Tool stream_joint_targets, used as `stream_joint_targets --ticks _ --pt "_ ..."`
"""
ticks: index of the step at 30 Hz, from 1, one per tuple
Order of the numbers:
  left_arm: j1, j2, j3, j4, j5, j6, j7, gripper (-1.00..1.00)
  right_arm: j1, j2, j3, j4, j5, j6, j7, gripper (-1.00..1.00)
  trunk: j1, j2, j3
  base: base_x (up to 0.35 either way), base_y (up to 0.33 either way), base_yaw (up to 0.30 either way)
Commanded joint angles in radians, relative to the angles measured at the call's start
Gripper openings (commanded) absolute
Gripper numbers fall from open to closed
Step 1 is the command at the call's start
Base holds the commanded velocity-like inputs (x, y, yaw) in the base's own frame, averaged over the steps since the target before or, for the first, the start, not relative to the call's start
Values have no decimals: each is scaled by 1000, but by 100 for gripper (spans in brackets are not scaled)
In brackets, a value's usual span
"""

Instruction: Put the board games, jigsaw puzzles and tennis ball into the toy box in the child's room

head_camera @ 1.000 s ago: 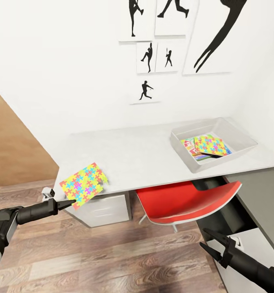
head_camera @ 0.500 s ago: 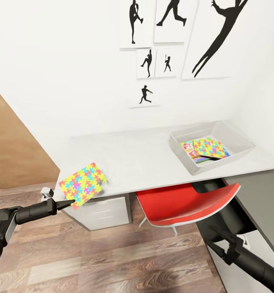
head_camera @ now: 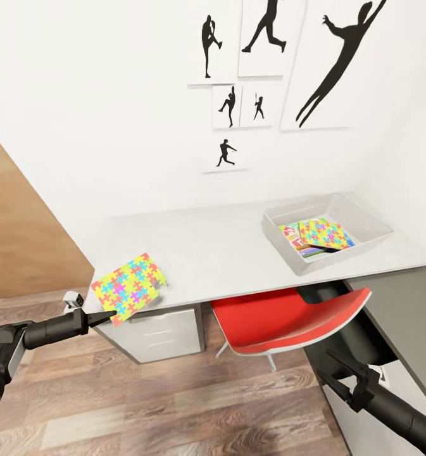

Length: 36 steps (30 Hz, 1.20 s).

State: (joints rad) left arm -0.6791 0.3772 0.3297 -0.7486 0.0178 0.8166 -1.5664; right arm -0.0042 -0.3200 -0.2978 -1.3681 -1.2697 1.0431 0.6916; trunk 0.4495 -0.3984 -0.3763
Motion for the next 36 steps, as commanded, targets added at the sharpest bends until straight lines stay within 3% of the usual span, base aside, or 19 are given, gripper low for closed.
stream_joint_targets --ticks 1,36 --pt "-1 0 0 0 -1 10 -4 -100 0 0 -1 0 4 4 5 100 1 -2 0 -24 0 0" --pt "-1 0 -1 0 -1 10 -4 -100 0 -1 -8 1 4 4 6 100 1 -2 59 -1 0 0"
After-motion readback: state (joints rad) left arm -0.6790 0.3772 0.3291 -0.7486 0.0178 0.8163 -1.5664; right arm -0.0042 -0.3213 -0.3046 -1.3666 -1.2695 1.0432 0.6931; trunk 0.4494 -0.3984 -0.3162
